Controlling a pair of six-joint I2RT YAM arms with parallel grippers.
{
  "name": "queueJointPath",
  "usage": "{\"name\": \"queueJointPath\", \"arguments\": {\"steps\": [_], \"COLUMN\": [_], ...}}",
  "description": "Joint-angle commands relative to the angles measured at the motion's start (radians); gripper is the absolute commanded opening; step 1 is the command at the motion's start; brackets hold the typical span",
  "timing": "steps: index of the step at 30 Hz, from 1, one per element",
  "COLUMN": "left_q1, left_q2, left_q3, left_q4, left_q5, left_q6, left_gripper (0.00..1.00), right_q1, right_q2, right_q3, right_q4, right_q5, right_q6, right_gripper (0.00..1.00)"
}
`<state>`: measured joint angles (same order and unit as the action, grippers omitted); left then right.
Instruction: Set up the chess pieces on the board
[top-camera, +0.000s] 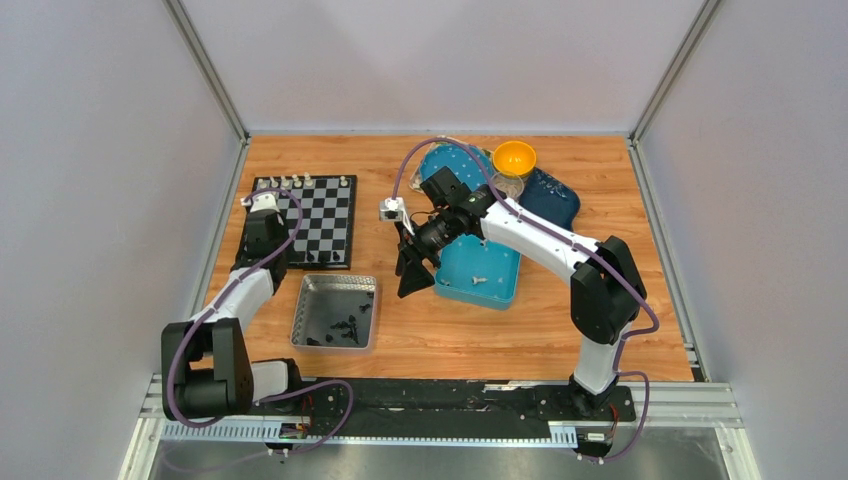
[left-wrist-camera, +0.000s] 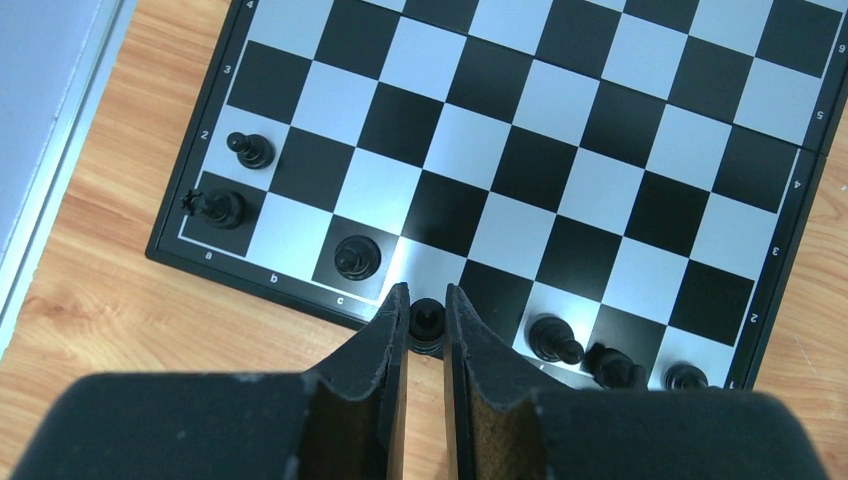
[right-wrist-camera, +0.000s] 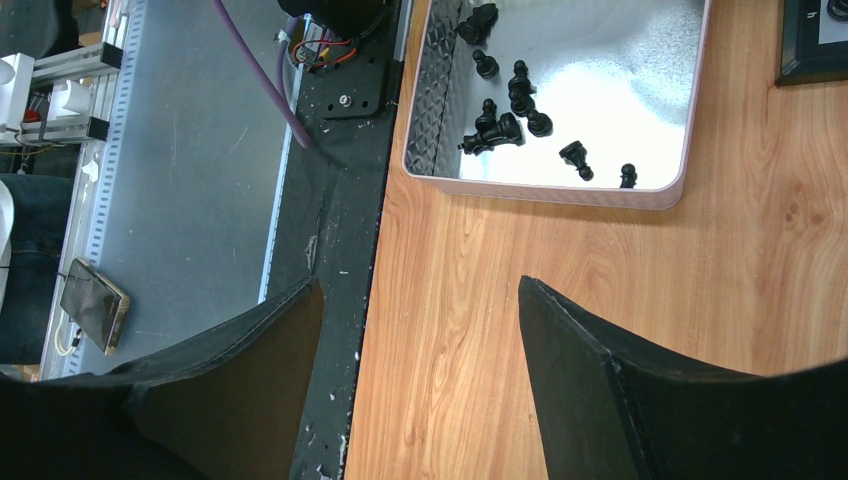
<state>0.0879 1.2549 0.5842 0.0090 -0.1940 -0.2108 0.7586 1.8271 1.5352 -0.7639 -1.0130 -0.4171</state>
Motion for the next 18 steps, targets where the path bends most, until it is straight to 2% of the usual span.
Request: {"name": "queueJointPath", "arguments": {"steps": [1,18], "left_q1": [0.015,0.035], "left_q2": [0.02,0.083], "left_q3": [0.019,0.019], "left_q4": [0.066,0.109], "left_q5": [0.03,0.061], "left_q6": [0.013,0.019], "left_gripper": [0.07,0.09], "right_q1": [-0.002,-0.01], "right_q2": [-0.034,-0.019], "right_q3": [0.013,0.023], "right_q4": [0.012,0.006], "right_q5": [-0.015,-0.022], "right_q6": [-0.014,-0.012], "right_gripper": [0.75,0.75]}}
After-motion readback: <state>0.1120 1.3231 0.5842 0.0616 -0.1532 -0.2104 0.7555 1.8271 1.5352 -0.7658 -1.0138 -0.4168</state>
